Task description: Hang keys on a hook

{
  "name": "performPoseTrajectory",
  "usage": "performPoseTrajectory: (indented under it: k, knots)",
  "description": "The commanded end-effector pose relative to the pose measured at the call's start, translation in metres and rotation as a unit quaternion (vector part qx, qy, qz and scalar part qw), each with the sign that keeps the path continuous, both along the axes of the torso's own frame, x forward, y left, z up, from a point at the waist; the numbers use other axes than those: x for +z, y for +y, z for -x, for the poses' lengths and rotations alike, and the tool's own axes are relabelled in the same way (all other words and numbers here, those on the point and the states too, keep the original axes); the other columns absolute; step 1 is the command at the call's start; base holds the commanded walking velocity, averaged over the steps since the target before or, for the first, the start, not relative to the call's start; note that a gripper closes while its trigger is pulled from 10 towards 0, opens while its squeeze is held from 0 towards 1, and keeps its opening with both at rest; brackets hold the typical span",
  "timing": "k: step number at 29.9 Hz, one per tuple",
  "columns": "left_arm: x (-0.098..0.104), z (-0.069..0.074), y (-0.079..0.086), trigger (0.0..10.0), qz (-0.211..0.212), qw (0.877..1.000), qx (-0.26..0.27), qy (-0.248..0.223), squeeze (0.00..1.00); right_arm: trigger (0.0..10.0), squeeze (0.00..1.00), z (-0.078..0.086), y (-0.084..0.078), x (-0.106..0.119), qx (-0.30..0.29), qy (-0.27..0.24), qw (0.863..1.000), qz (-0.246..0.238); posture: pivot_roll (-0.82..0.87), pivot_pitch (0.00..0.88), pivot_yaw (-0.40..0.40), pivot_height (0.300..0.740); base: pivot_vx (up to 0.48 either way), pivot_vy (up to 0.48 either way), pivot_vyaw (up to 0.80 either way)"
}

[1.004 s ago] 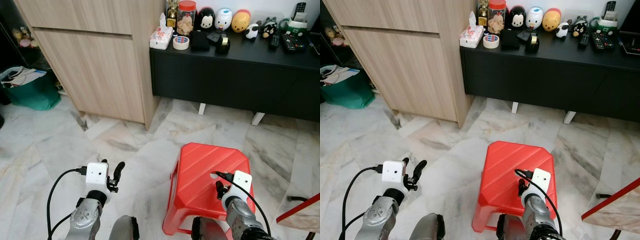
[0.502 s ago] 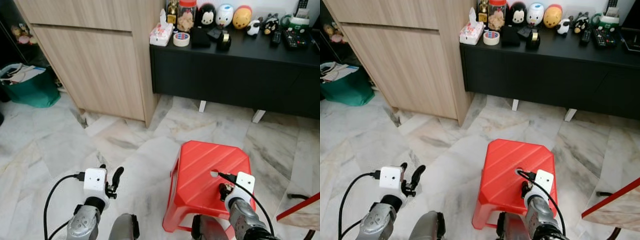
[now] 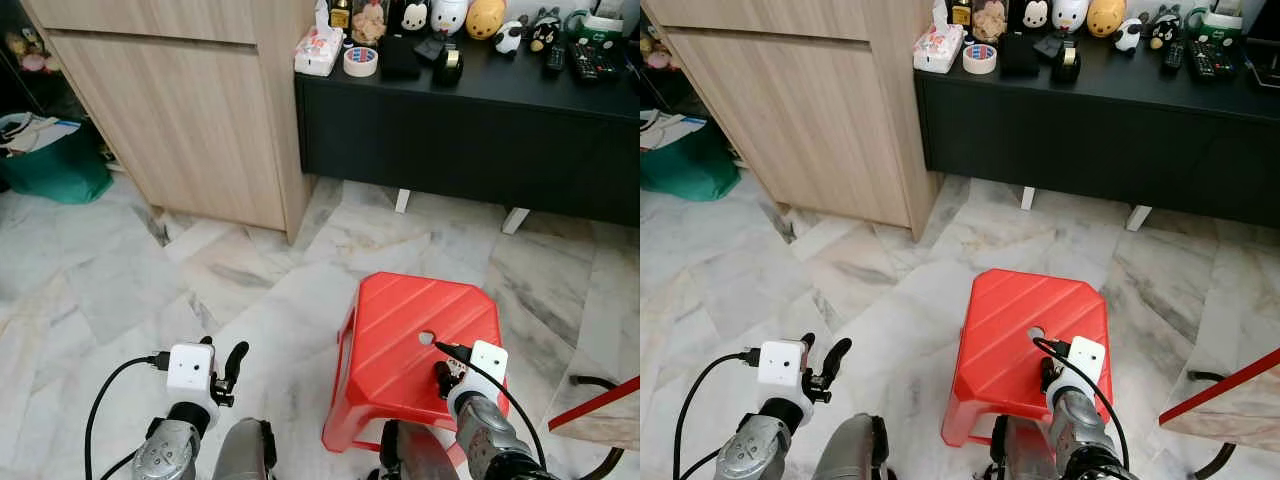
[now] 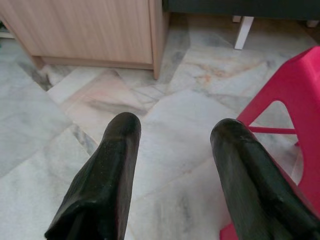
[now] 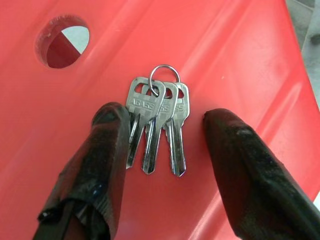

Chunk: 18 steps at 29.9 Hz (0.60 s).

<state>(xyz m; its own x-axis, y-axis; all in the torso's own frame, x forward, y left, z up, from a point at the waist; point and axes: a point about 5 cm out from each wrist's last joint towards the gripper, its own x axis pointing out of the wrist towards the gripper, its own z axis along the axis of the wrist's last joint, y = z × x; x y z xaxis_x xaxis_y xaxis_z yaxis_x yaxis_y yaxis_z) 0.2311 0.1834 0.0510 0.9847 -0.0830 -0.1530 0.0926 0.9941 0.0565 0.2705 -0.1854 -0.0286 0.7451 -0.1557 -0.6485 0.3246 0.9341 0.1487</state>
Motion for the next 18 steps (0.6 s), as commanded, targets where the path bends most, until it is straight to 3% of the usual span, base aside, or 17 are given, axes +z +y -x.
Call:
performPoseTrajectory:
  k: [1, 18]
  knots:
    - [-0.0019, 0.0041, 0.0001, 10.0, -0.006, 1.000, 0.001, 0.011, 0.00, 0.0, 0.00, 0.0170, 0.0110, -0.0157, 0.007, 0.039, 0.999, -0.032, 0.10, 0.235, 0.006, 0.630, 0.000, 0.000, 0.00]
    - [-0.0044, 0.0041, -0.0009, 10.0, -0.004, 1.000, 0.001, 0.020, 0.00, 0.0, 0.00, 0.0178, 0.0174, -0.0165, 0.019, 0.029, 0.998, -0.047, 0.10, 0.228, 0.005, 0.630, 0.000, 0.000, 0.00]
